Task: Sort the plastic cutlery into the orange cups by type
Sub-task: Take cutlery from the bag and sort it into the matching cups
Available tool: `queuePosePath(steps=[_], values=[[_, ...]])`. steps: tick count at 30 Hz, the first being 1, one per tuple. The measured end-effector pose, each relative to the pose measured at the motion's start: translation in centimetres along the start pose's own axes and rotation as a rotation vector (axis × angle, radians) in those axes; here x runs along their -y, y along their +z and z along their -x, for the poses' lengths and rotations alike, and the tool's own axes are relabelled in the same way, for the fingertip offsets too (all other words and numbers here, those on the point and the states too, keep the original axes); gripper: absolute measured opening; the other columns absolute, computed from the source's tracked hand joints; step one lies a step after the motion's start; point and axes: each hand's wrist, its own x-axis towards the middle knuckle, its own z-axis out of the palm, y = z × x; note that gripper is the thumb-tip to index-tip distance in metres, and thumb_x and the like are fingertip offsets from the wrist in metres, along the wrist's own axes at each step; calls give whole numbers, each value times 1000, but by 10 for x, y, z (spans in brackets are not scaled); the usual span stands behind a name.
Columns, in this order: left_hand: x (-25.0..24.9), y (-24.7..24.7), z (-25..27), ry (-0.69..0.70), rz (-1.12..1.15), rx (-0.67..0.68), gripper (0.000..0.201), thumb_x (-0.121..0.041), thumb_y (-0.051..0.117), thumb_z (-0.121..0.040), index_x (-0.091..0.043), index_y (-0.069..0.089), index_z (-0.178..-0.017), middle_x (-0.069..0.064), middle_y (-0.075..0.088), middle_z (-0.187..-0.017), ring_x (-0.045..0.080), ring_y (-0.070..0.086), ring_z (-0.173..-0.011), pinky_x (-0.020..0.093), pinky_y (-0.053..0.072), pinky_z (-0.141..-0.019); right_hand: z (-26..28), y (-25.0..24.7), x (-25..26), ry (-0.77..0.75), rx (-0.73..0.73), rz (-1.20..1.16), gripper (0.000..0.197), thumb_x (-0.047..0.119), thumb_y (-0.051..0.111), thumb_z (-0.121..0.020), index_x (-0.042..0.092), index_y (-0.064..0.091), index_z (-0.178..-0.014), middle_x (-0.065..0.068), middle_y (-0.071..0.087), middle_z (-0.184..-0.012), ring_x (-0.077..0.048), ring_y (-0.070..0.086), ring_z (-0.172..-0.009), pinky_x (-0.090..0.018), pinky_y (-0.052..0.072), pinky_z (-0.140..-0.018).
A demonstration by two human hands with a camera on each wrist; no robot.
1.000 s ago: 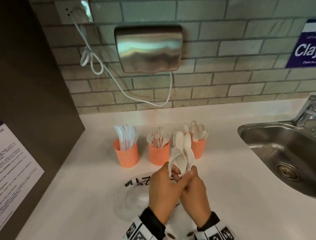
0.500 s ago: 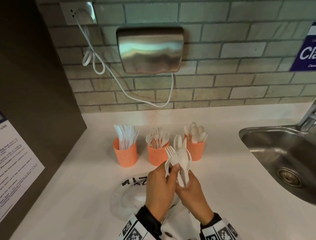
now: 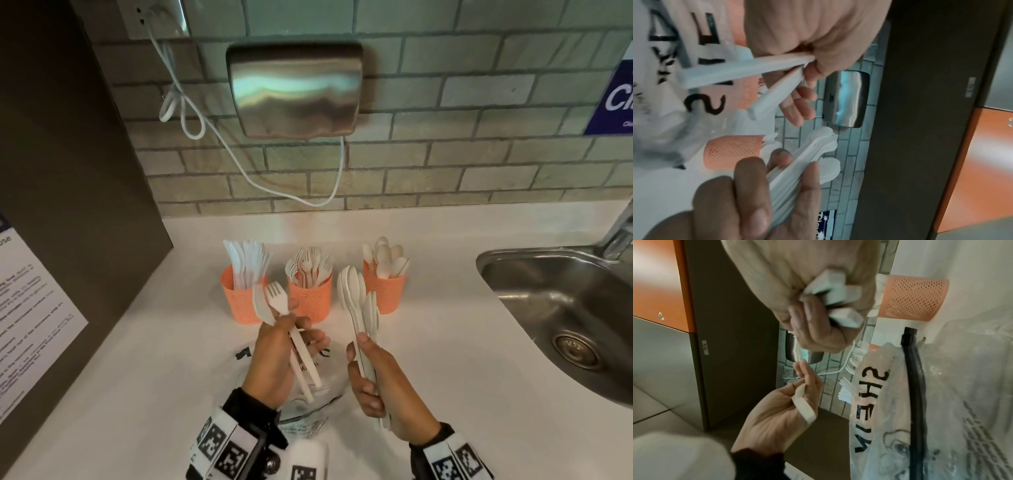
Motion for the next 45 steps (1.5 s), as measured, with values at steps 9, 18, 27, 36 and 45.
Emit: queuePosePath(steps=[9, 18, 27, 36, 45], values=[[17, -10, 0, -51, -410, 39, 16, -22, 56, -90, -8, 62, -85, -6, 25, -47, 5, 21, -36, 16, 21, -33, 7, 4, -3, 46, -53, 39, 45, 58, 38, -80, 14, 48, -77, 5, 27, -42, -7, 24, -32, -15, 17, -35], [-4, 10, 2, 312, -483, 109, 10, -23, 64, -84, -21, 66, -93, -14, 65, -60, -1, 57, -52, 12, 41, -47, 5, 23, 4, -50, -76, 151, 41, 50, 45, -82, 14, 62, -92, 4, 31, -45, -8, 24, -35, -17, 21, -36], [-37, -15, -16, 211, -532, 329, 14, -12, 61, -86, -9, 62, -100, -11, 55, -56, -1, 40, -35, 10, 30, -36, 5, 35, -2, -39, 17, 55, 31, 45, 52, -88, 23, 67, -105, 4, 31, -41, -8, 24, -32, -17, 26, -33], [-57, -41, -27, 305, -783, 459, 13, -19, 65, -84, -17, 67, -96, -9, 71, -82, 0, 65, -82, 11, 47, -75, 4, 47, -10, 24, 54, 54, 30, 42, 54, -85, 14, 63, -90, 5, 34, -44, -5, 28, -30, -15, 27, -32], [-82, -34, -25, 369, -608, 334, 14, -13, 51, -93, -18, 59, -83, -22, 54, -47, -4, 47, -46, 3, 34, -46, 1, 56, 0, -26, 76, 151, 31, 41, 49, -83, 11, 58, -87, 5, 28, -46, -6, 23, -32, -15, 21, -34]])
